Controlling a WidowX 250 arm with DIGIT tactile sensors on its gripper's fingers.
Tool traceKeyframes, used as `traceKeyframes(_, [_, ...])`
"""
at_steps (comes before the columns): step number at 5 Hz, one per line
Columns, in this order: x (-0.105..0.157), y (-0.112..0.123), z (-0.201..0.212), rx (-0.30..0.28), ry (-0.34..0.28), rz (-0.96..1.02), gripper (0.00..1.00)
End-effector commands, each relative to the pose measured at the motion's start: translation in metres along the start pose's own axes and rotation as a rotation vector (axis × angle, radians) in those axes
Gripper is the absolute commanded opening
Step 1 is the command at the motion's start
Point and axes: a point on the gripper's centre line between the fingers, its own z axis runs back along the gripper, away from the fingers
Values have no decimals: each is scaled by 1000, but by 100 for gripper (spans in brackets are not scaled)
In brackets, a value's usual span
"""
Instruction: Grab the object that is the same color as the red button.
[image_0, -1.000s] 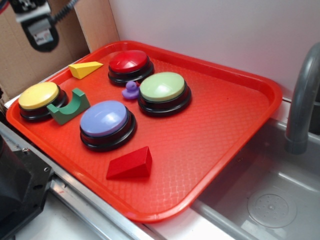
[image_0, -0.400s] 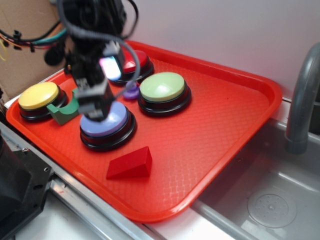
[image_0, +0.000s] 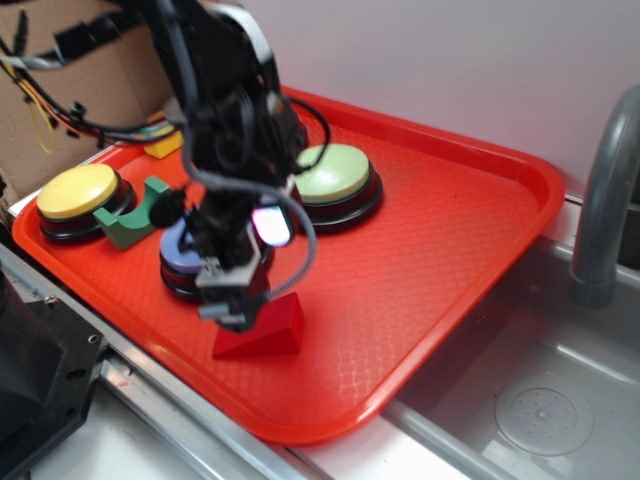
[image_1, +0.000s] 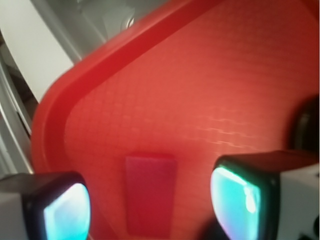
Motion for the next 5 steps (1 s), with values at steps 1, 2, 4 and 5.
traceKeyframes(1, [2,-4,-22,71,20,77,100])
traceKeyframes(2, [1,-3,-32,83,45,94,100])
traceKeyframes(4, [-1,3,-38,85,57,177,0])
traceKeyframes(5, [-1,2,-34,84,61,219,0])
